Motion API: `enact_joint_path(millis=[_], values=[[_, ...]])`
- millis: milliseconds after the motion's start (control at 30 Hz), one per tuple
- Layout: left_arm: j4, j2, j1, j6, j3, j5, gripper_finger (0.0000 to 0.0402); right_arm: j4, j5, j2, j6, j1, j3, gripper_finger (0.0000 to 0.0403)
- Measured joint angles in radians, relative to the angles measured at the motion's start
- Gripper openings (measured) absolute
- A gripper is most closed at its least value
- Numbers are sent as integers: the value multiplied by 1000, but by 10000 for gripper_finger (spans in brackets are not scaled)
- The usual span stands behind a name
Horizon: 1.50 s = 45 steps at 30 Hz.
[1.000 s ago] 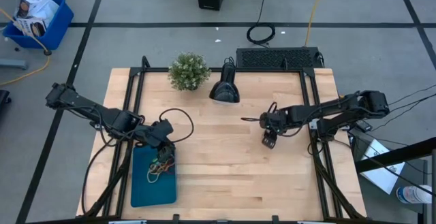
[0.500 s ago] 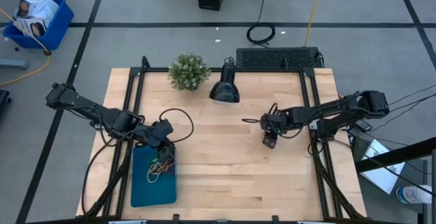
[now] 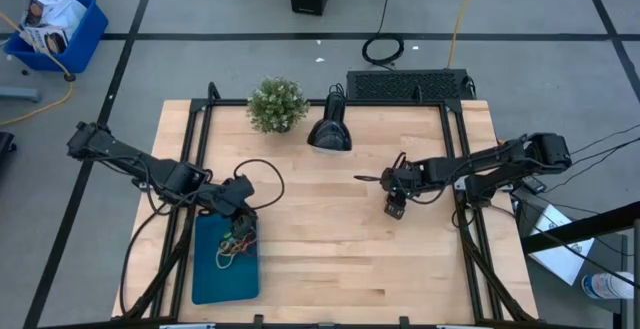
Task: Pick and place rubber bands into bin
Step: Put the black rubber band into the blue bin
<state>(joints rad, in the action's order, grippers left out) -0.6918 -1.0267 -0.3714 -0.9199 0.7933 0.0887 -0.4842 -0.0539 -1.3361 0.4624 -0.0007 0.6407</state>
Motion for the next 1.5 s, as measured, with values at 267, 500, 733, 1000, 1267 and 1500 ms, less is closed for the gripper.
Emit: enact_joint_path(millis=[267, 500, 733, 1000, 1267, 1500], values=[[0, 0, 0, 0, 0, 0, 76, 15, -5, 2, 35, 3, -49, 183], [0, 0, 0, 0, 0, 0, 76, 110, -37, 6, 57, 3, -159, 149], [0, 0, 0, 0, 0, 0, 76, 116, -42, 4, 52, 2, -180, 81], [0, 0, 0, 0, 0, 0, 76, 125, -35, 3, 23, 2, -181, 6], [3, 0, 0, 0, 0, 6, 76, 126, -27, 56, 24, 2, -174, 4], [10, 0, 0, 13, 0, 18, 76, 61, 4, 183, 22, 3, -143, 2]])
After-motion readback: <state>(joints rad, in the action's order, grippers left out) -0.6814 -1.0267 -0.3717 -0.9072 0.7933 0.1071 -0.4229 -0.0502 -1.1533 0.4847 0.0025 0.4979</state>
